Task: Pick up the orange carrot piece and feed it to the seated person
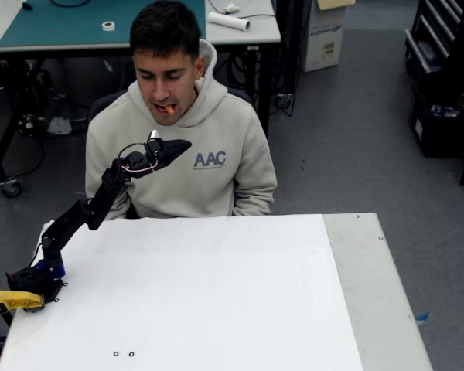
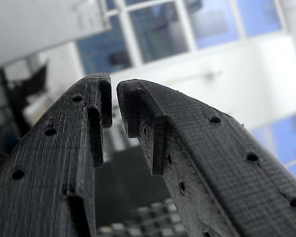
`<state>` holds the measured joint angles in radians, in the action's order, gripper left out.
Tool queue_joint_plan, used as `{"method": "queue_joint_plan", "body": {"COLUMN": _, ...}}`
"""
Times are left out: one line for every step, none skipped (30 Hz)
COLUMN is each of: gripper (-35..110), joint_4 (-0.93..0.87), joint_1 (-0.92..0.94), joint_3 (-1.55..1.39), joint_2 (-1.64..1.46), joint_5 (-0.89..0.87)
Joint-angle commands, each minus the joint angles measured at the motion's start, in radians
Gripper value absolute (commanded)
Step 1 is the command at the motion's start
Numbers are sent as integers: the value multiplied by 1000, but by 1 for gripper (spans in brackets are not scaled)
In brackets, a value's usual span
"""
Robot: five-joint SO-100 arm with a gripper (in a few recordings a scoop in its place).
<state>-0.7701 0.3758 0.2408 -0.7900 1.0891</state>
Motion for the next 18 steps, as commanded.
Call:
{"method": "queue_joint_plan", "body": {"gripper": -3, "joint_4": 0, "joint_1": 9, "joint_3": -66, "joint_2": -161, "joint_5": -161}}
{"method": "queue_joint_plan", "body": {"gripper": -3, "joint_4": 0, "joint_1": 9, "joint_3": -110, "joint_2": -196, "joint_5": -215}}
{"method": "queue_joint_plan", "body": {"gripper": -3, "joint_4": 0, "joint_1": 9, "joint_3": -160, "joint_2": -233, "joint_5": -262}}
{"method": "queue_joint_plan", "body": {"gripper": -3, "joint_4": 0, "joint_1": 9, "joint_3": -212, "joint_2": -272, "joint_5": -310}}
{"method": "queue_joint_plan", "body": {"gripper": -3, "joint_4": 0, "joint_1": 9, "joint_3": -272, "joint_2": -314, "joint_5": -359}}
{"method": "queue_joint_plan", "body": {"gripper": -3, "joint_4": 0, "joint_1": 9, "joint_3": -325, "joint_2": -353, "joint_5": -399}}
{"method": "queue_joint_plan", "body": {"gripper": -3, "joint_4": 0, "joint_1": 8, "joint_3": -383, "joint_2": -391, "joint_5": -440}}
{"method": "queue_joint_plan", "body": {"gripper": -3, "joint_4": 0, "joint_1": 8, "joint_3": -442, "joint_2": -431, "joint_5": -480}}
{"method": "queue_joint_plan", "body": {"gripper": -3, "joint_4": 0, "joint_1": 5, "joint_3": -502, "joint_2": -469, "joint_5": -517}}
{"method": "queue_joint_plan", "body": {"gripper": -3, "joint_4": 0, "joint_1": 2, "joint_3": -561, "joint_2": -508, "joint_5": -552}}
{"method": "queue_joint_plan", "body": {"gripper": -3, "joint_4": 2, "joint_1": 0, "joint_3": -620, "joint_2": -546, "joint_5": -584}}
{"method": "queue_joint_plan", "body": {"gripper": -3, "joint_4": 2, "joint_1": -2, "joint_3": -672, "joint_2": -583, "joint_5": -615}}
{"method": "queue_joint_plan", "body": {"gripper": -3, "joint_4": 2, "joint_1": -2, "joint_3": -726, "joint_2": -618, "joint_5": -643}}
{"method": "queue_joint_plan", "body": {"gripper": -3, "joint_4": 2, "joint_1": -2, "joint_3": -775, "joint_2": -650, "joint_5": -670}}
{"method": "queue_joint_plan", "body": {"gripper": -3, "joint_4": 2, "joint_1": -3, "joint_3": -824, "joint_2": -680, "joint_5": -695}}
{"method": "queue_joint_plan", "body": {"gripper": -3, "joint_4": 3, "joint_1": -3, "joint_3": -870, "joint_2": -706, "joint_5": -719}}
{"method": "queue_joint_plan", "body": {"gripper": -3, "joint_4": 3, "joint_1": -5, "joint_3": -913, "joint_2": -730, "joint_5": -744}}
{"method": "queue_joint_plan", "body": {"gripper": -3, "joint_4": 6, "joint_1": -5, "joint_3": -956, "joint_2": -753, "joint_5": -769}}
